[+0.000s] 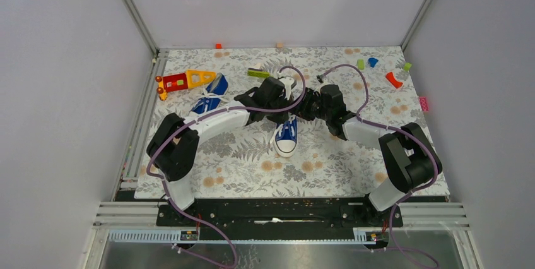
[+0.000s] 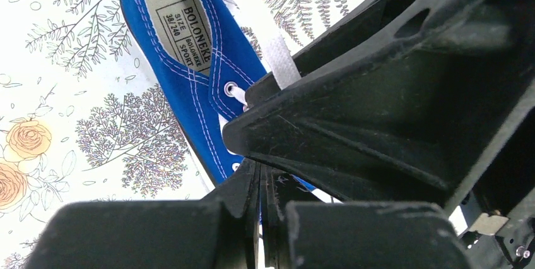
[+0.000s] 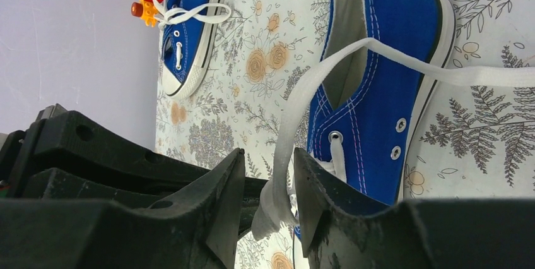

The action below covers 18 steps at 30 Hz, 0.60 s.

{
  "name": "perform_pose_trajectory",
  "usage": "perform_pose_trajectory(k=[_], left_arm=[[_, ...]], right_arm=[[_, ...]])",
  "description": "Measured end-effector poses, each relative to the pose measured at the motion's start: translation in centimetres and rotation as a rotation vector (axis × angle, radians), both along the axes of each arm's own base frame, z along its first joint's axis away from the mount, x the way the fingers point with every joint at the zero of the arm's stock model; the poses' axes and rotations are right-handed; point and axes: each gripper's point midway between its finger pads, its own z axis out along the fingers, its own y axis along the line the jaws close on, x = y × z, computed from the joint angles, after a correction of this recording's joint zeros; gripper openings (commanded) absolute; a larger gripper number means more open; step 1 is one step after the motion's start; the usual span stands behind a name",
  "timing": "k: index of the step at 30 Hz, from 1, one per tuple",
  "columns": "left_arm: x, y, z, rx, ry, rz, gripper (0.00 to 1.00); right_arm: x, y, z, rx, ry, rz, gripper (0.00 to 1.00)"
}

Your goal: Tie the shoes

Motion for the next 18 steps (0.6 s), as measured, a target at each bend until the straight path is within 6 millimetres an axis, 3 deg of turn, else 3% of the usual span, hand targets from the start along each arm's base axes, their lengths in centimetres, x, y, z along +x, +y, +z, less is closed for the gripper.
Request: perform_pose_trajectory(k=[18], left_arm=[[0.65,-0.18,0.24,-0.056,0.016,0.042,0.00]], right_arm=[[0.64,-0.16,-0.49,-0.005,0.006,-0.036,0.46]])
